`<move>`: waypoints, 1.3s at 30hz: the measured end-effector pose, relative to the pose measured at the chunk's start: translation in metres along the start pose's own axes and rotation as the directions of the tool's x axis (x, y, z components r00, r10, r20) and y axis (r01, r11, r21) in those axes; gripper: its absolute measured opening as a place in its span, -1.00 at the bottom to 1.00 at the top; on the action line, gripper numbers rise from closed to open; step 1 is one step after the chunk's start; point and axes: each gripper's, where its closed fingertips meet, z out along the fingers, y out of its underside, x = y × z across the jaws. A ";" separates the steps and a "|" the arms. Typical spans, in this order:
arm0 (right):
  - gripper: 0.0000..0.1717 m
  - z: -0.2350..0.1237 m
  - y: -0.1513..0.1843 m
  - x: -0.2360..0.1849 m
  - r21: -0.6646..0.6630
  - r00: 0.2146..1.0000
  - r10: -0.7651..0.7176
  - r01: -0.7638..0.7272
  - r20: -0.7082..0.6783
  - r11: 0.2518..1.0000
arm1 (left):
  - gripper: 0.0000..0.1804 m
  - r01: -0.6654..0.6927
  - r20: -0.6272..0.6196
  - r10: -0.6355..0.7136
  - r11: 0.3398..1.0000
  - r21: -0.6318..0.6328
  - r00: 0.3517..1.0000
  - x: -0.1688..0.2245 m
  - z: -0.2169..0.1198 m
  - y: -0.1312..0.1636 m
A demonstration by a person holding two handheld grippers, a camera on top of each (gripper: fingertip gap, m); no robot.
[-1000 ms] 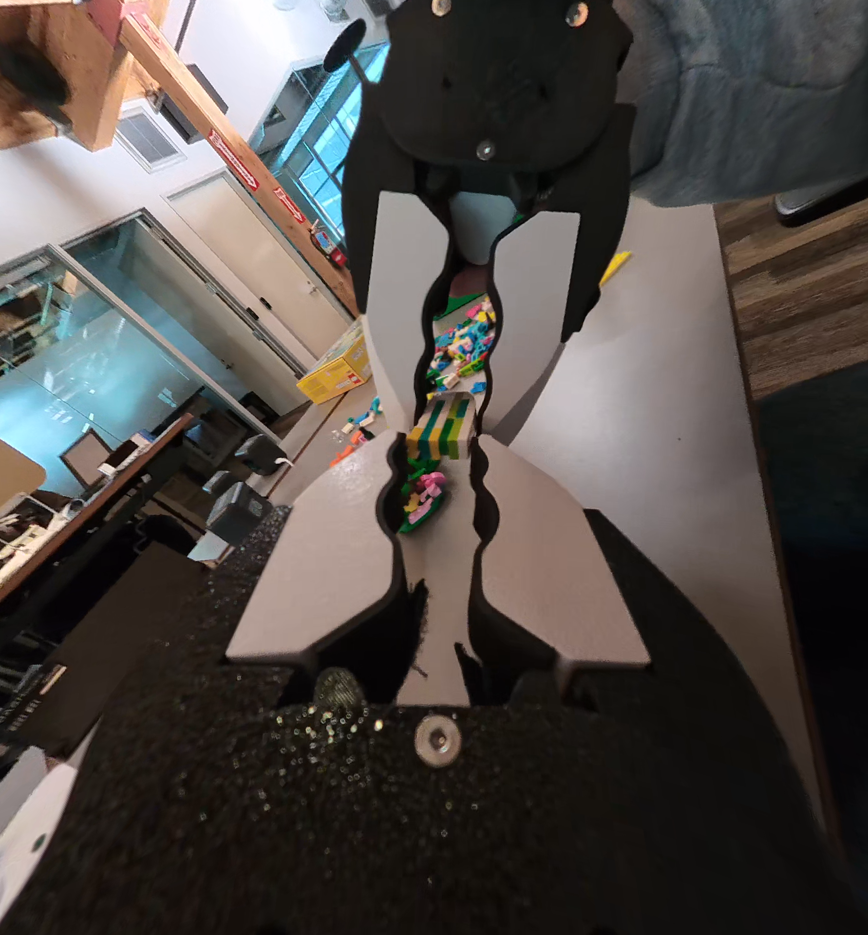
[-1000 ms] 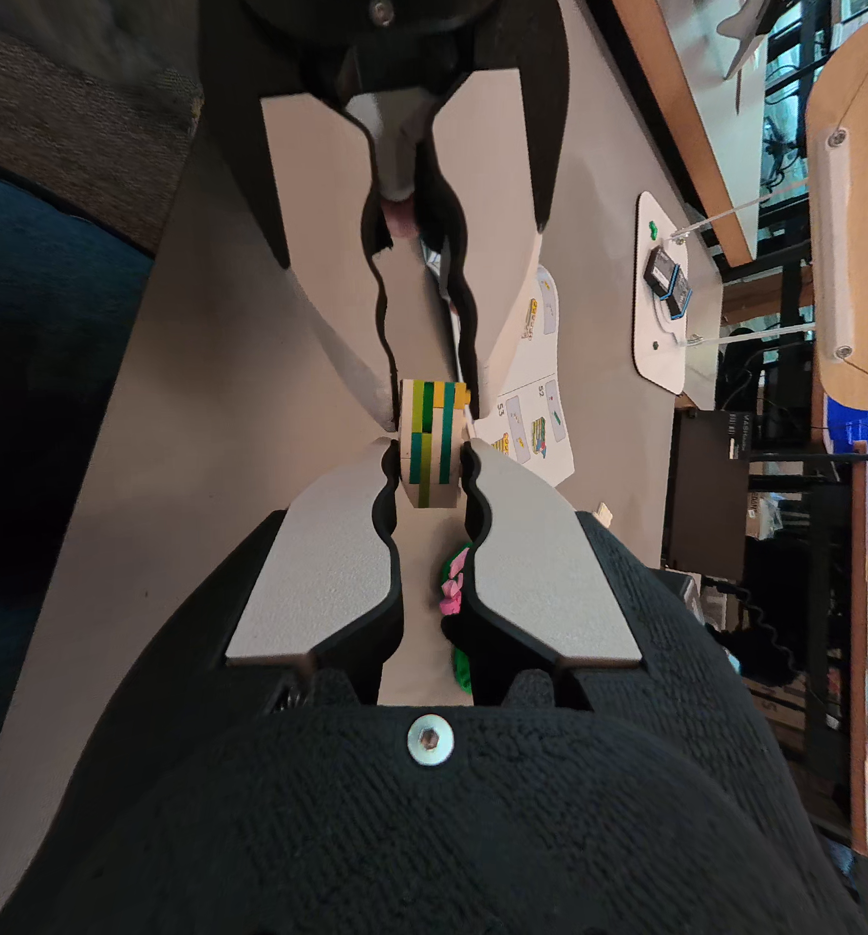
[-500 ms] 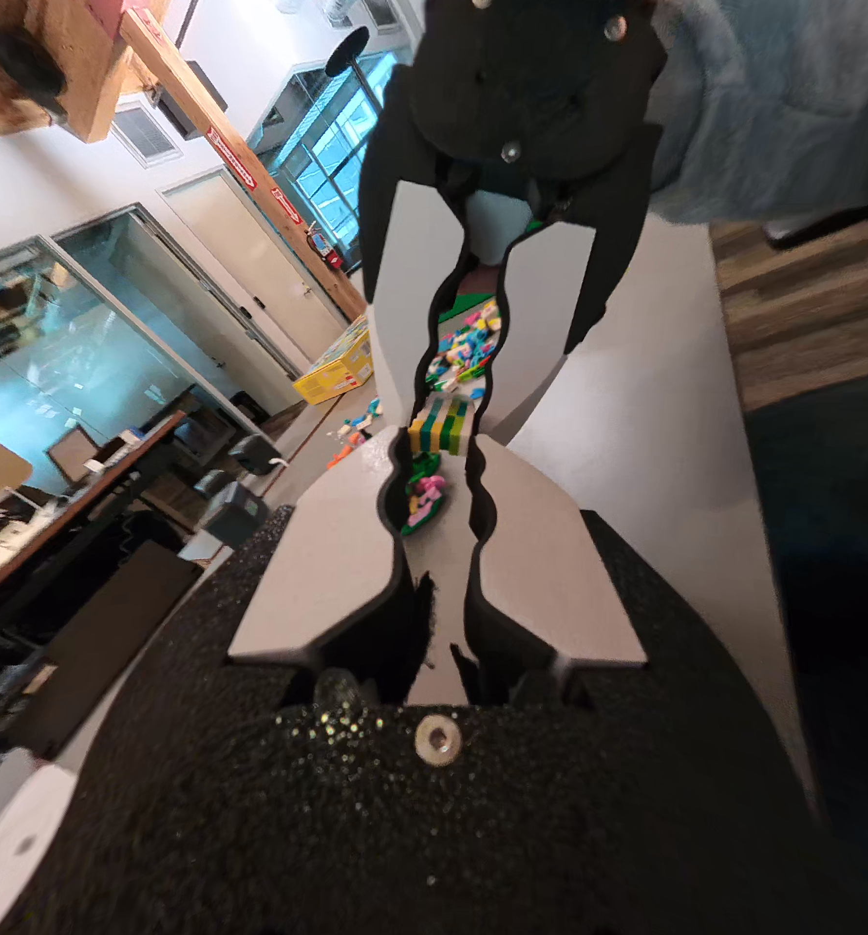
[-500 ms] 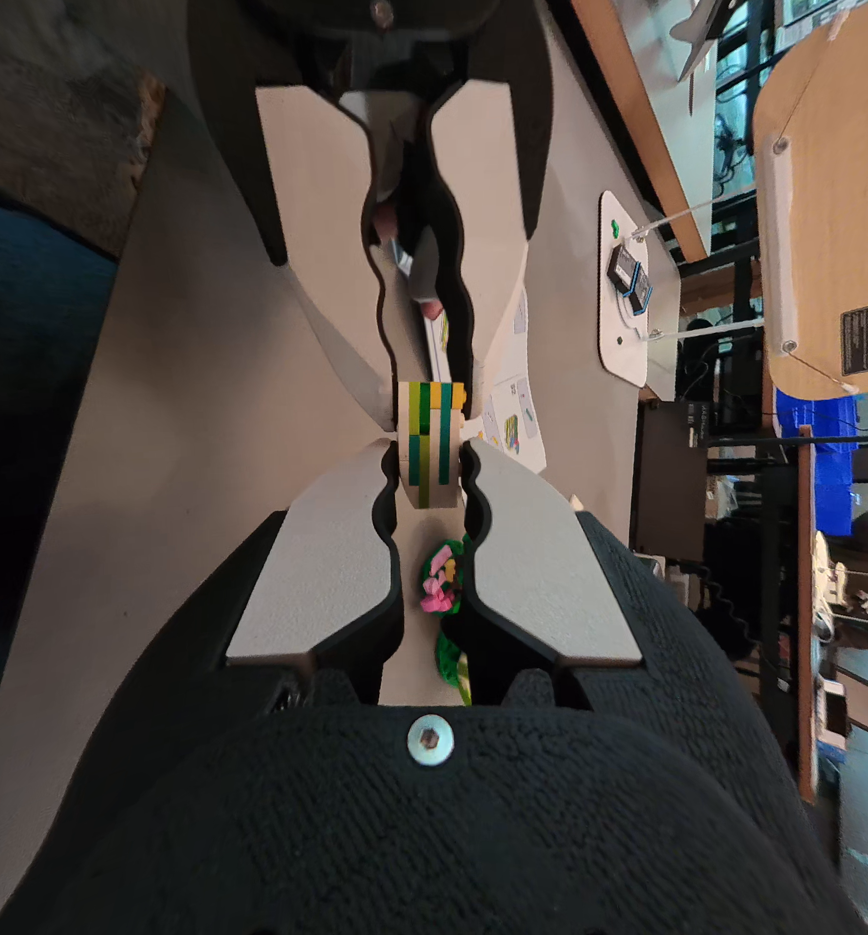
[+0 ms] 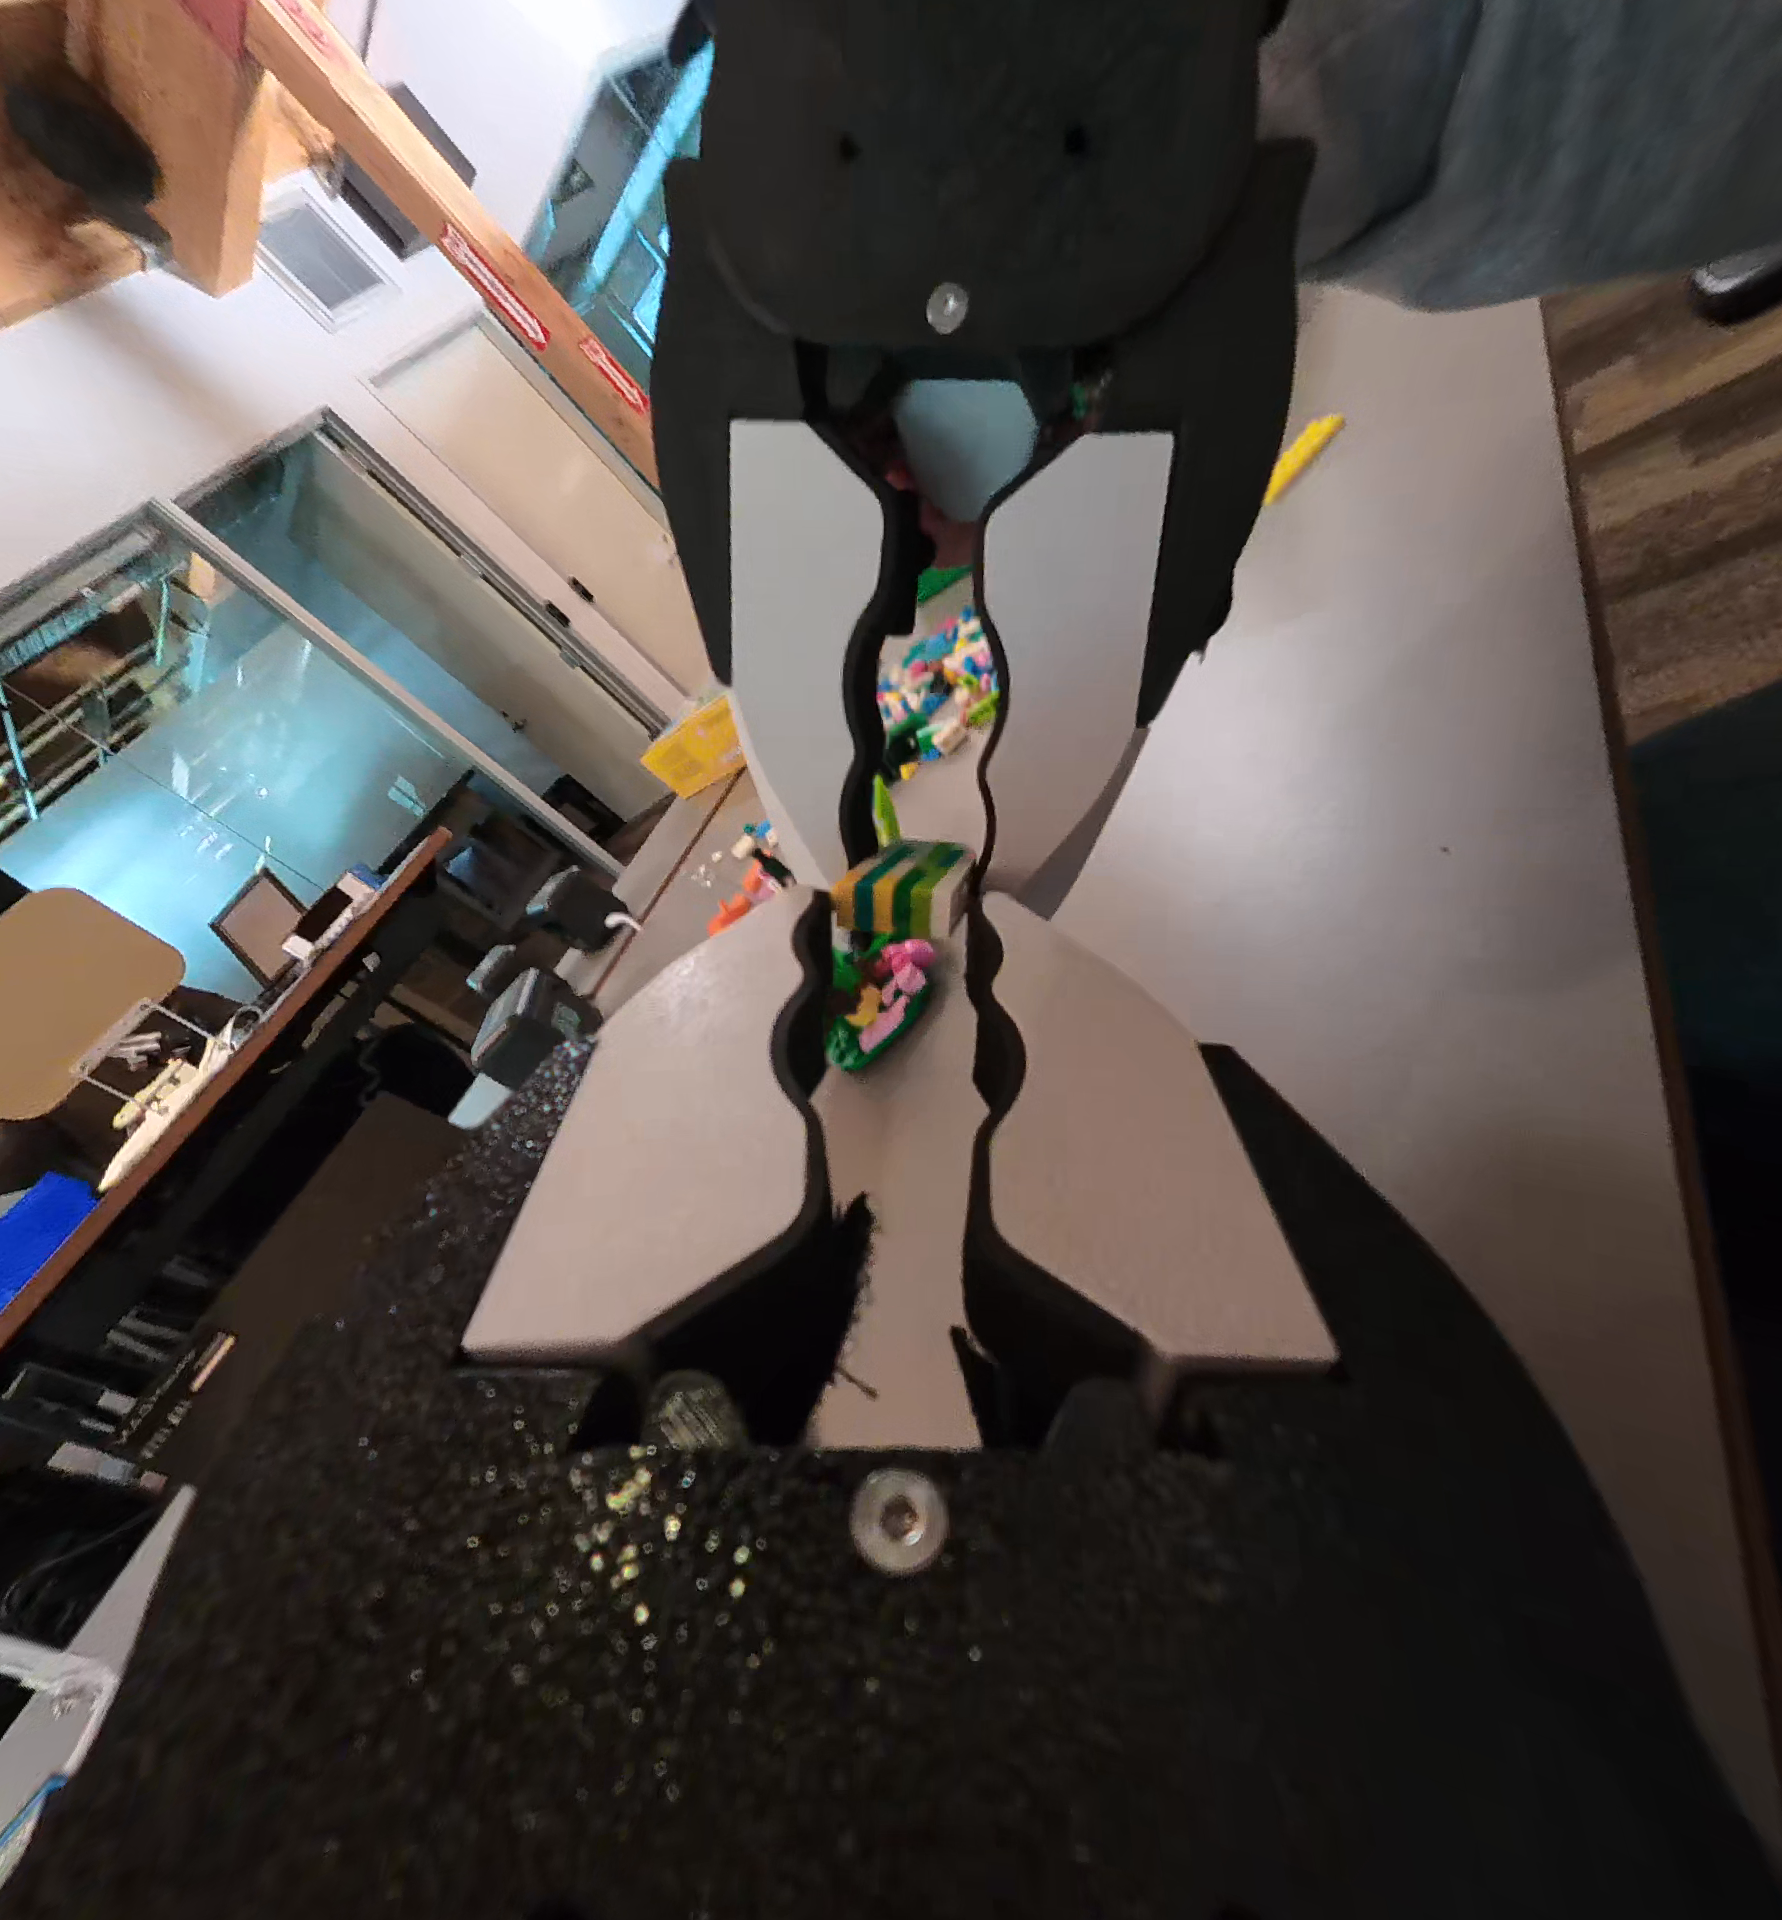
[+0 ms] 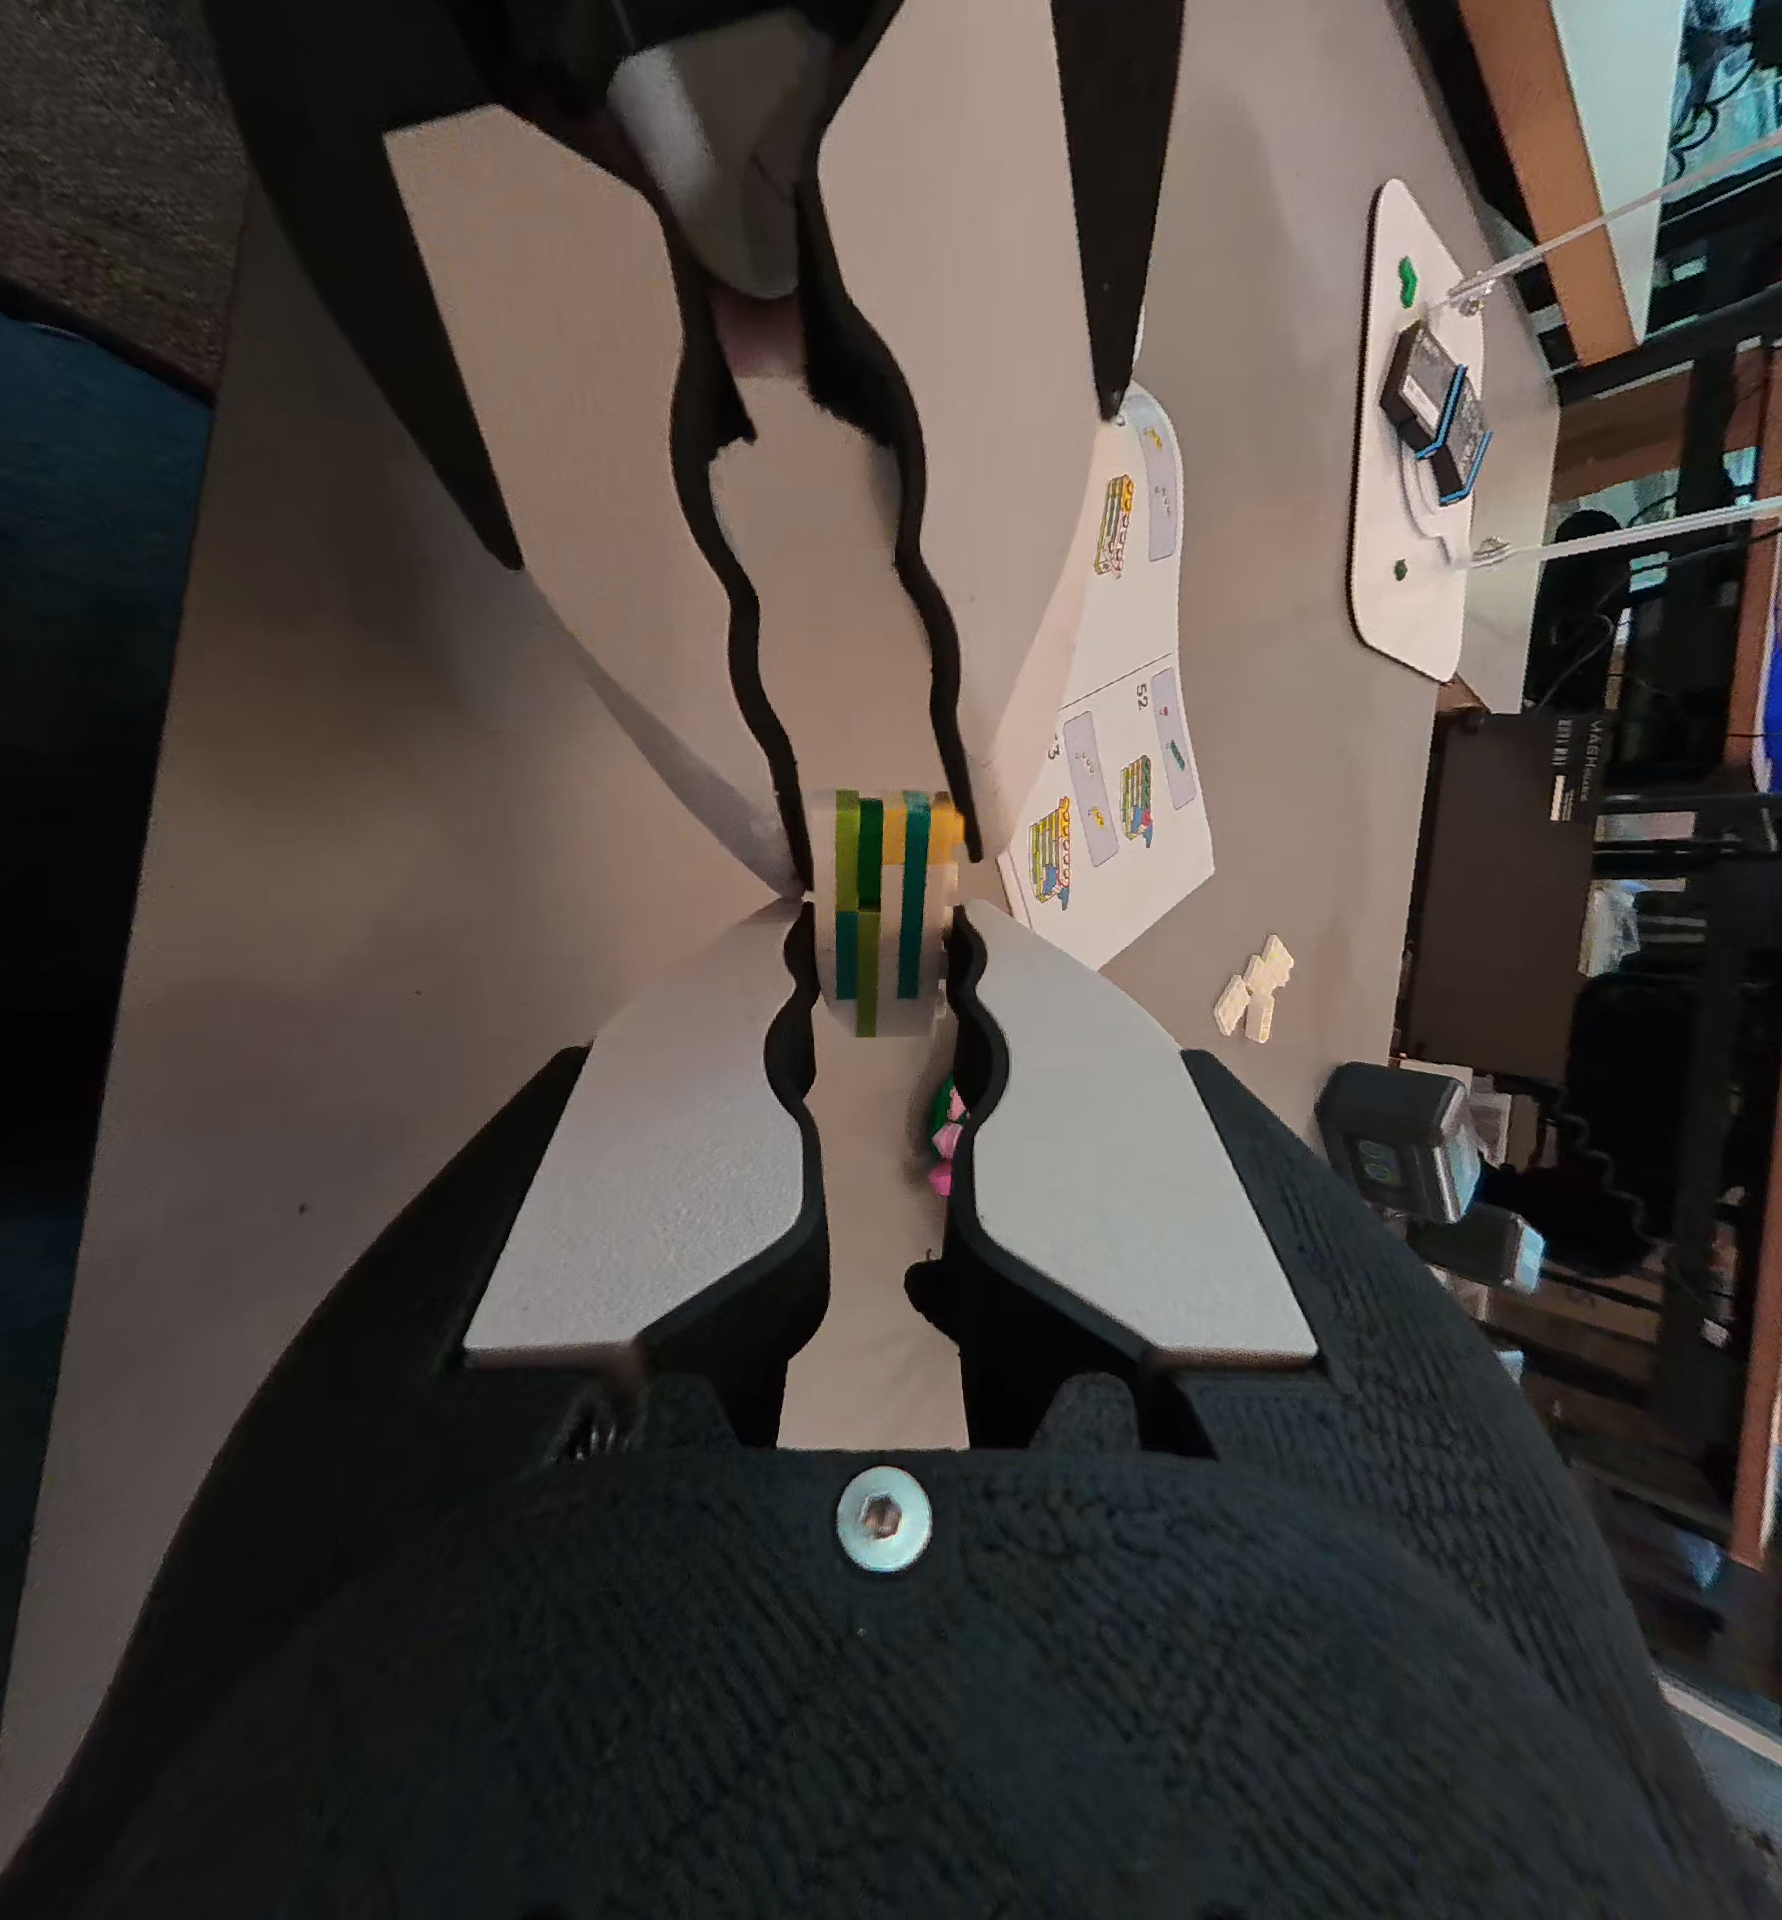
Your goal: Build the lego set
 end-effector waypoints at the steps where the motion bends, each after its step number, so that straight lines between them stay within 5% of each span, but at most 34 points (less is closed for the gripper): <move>1: -0.75 0.000 0.000 0.001 0.003 1.000 0.001 -0.001 -0.002 1.000 | -0.74 0.005 0.006 -0.005 0.999 0.038 1.000 -0.001 -0.001 -0.005; 7: -0.75 0.003 0.001 -0.002 -0.019 1.000 -0.011 0.011 0.002 1.000 | -0.76 0.002 -0.045 -0.002 1.000 0.011 0.999 0.001 -0.002 -0.001; 10: -0.75 0.005 0.001 0.000 -0.015 1.000 0.007 -0.007 -0.020 1.000 | -0.76 0.148 -0.053 -0.147 0.989 0.021 0.988 -0.002 -0.002 -0.001; 12: -0.74 0.003 -0.002 0.007 0.009 0.996 0.012 -0.011 -0.086 1.000 | -0.76 0.367 -0.107 -0.357 0.927 0.083 0.928 -0.009 -0.005 -0.009; 14: -0.75 0.001 -0.004 0.014 0.009 0.983 -0.028 0.030 -0.180 1.000 | -0.53 0.566 -0.210 -0.536 0.816 0.121 0.818 -0.015 -0.011 -0.019; 17: -0.75 -0.003 -0.007 0.025 -0.030 0.942 -0.121 0.118 -0.312 0.993 | -0.41 0.696 -0.225 -0.670 0.715 0.059 0.708 -0.021 -0.010 -0.008; 25: -0.75 -0.003 -0.009 0.038 -0.143 0.875 -0.250 0.209 -0.414 0.967 | -0.84 0.739 -0.212 -0.721 0.674 0.005 0.659 -0.015 -0.001 0.001; 29: -0.74 -0.003 -0.008 0.038 -0.164 0.863 -0.278 0.229 -0.422 0.959 | -0.79 0.791 -0.255 -0.762 0.611 0.019 0.595 -0.018 -0.004 -0.002; 35: -0.74 -0.003 -0.007 0.038 -0.248 0.813 -0.376 0.291 -0.445 0.924 | -0.89 0.755 -0.219 -0.744 0.654 -0.042 0.632 -0.012 0.000 0.008; 39: -0.73 -0.008 -0.012 0.039 -0.186 0.783 -0.349 0.296 -0.515 0.937 | -0.91 0.807 -0.254 -0.788 0.589 -0.047 0.560 -0.016 -0.003 0.009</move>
